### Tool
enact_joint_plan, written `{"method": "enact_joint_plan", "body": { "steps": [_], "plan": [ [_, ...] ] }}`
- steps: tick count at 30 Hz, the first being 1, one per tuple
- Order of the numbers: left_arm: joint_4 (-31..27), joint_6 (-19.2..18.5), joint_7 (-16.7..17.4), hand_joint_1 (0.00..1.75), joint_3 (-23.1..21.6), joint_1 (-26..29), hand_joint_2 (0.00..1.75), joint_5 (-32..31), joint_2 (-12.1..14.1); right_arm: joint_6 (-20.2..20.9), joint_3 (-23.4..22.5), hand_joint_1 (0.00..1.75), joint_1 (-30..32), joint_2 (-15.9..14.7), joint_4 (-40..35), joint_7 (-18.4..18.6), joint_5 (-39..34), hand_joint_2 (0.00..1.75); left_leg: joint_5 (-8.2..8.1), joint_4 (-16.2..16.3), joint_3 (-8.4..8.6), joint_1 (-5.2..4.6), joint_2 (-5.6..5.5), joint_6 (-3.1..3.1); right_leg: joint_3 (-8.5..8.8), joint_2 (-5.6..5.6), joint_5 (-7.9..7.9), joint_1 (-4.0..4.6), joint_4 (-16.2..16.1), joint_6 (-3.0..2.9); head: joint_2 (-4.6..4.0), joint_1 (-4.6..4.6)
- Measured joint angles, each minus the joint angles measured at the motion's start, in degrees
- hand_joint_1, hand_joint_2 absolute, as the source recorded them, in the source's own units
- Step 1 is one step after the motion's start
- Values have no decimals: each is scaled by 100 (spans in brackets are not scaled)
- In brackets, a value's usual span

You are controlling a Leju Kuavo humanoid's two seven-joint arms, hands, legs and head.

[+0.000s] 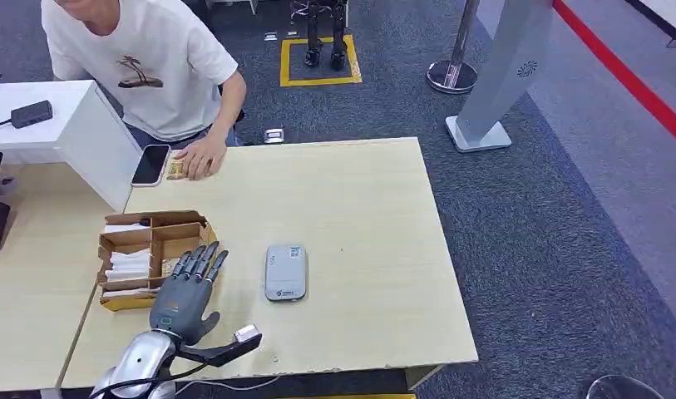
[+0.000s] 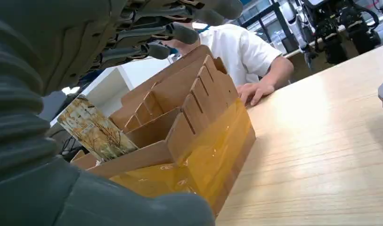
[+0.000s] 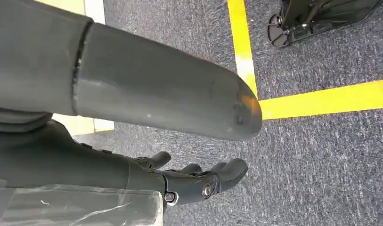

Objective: Pass the card to the sensor for recognition and then transmit it.

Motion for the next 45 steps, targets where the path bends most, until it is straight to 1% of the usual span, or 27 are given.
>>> {"method": "enact_joint_plan", "body": {
  "steps": [31, 32, 33, 36, 37, 39, 41, 45],
  "plan": [
    [33, -4, -2, 0, 0, 1, 175, 7, -4, 0, 0, 0, 0, 0, 0, 2, -9, 0, 0, 0, 0, 0, 0, 0, 0, 0, 0, 0, 0, 0, 0, -2],
    [28, -41, -7, 0, 0, -1, 175, 63, 20, -4, -2, 0, 0, 0, 0, 2, -22, 0, 0, 0, 0, 0, 0, 0, 0, 0, 0, 0, 0, 0, 0, 0],
    [-4, -154, -7, 0, 0, -4, 175, 169, 72, -9, -11, 0, -1, 0, 0, 7, -37, 0, 0, 0, 1, 1, 1, 0, 0, 1, 0, 0, 0, 0, 0, 0],
    [-359, -707, -15, 0, 2, -18, 175, 538, 357, -31, -53, 0, 2, 0, 2, 46, -70, 0, 0, 0, 1, 4, 1, -1, 0, 1, 0, 0, 0, 0, 0, 0],
    [-492, -813, -46, 0, 7, -25, 175, 605, 447, -39, -61, 0, 4, 0, 2, 46, -79, 0, 0, 0, 1, 4, 1, -1, -1, 1, 0, 0, 0, -1, 0, -2],
    [-656, -898, -50, 0, 22, -40, 175, 647, 577, -50, -68, 0, 0, 0, 4, 46, -94, 0, 1, -1, 1, 4, 0, -1, -1, 0, 0, 1, 0, -1, 0, -2],
    [-759, -920, -48, 0, 26, -39, 175, 654, 645, -52, -79, 0, -1, 0, 7, 46, -94, 0, 1, -2, 0, 4, -3, -2, 0, -2, -1, 2, 1, -1, 0, 0],
    [-870, -922, -50, 0, 26, -39, 175, 641, 699, -52, -85, 0, 0, 0, 7, 46, -94, 0, 1, -2, 0, 2, 0, -2, 0, 1, 0, 1, 1, -1, 0, 0]
  ]
}}
